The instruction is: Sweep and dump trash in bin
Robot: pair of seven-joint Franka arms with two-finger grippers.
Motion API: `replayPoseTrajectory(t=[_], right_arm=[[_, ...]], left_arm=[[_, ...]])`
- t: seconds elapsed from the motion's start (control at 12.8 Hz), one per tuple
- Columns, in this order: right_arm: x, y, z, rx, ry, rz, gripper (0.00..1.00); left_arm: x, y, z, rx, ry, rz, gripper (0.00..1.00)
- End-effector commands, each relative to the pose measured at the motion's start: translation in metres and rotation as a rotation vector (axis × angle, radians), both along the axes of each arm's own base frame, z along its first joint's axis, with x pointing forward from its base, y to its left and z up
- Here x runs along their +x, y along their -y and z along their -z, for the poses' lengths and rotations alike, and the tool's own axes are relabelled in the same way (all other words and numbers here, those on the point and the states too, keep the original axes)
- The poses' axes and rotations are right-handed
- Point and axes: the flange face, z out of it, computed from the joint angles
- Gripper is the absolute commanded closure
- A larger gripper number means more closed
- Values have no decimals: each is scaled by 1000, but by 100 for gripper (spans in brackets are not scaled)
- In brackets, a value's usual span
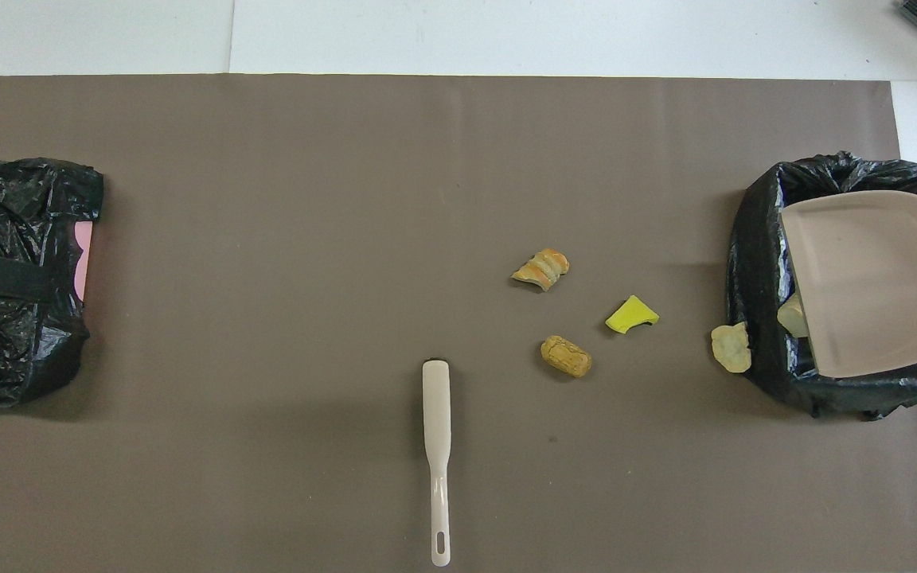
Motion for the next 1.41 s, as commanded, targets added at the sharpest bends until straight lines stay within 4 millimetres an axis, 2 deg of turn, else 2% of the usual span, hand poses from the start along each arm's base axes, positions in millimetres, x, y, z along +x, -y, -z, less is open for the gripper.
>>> replayPoseTrajectory(t=[0.0, 0.23, 0.39, 0.47, 0.55, 0.7, 0.86, 1.02, 1.33], right_arm=[[-7, -17, 3, 147, 22, 169, 100], [-12, -32, 25, 237, 35, 435, 100], [-9, -68, 29, 292, 62, 543, 100], [-7, -79, 32, 300, 80, 610, 100], [-4, -102, 37, 334, 87, 670, 100], [-2, -136, 39, 366, 137, 800, 100], [0, -174, 51, 404, 143, 964, 100], [5, -211, 68, 434, 147, 1121, 100], [10, -309, 98, 456, 177, 1381, 100]], left_arm=[[0, -4, 0, 7, -13, 4, 0], [-2, 1, 2, 6, -25, 4, 0], [-4, 3, 3, 7, -34, 6, 0], [-4, 3, 3, 7, -32, 7, 0], [-3, 2, 2, 5, -26, 5, 0], [-1, 4, 0, 4, -19, 27, 0], [1, 10, 0, -19, -20, 57, 0], [3, 6, -1, -29, -6, 126, 0], [2, 1, -1, -32, -2, 144, 0]])
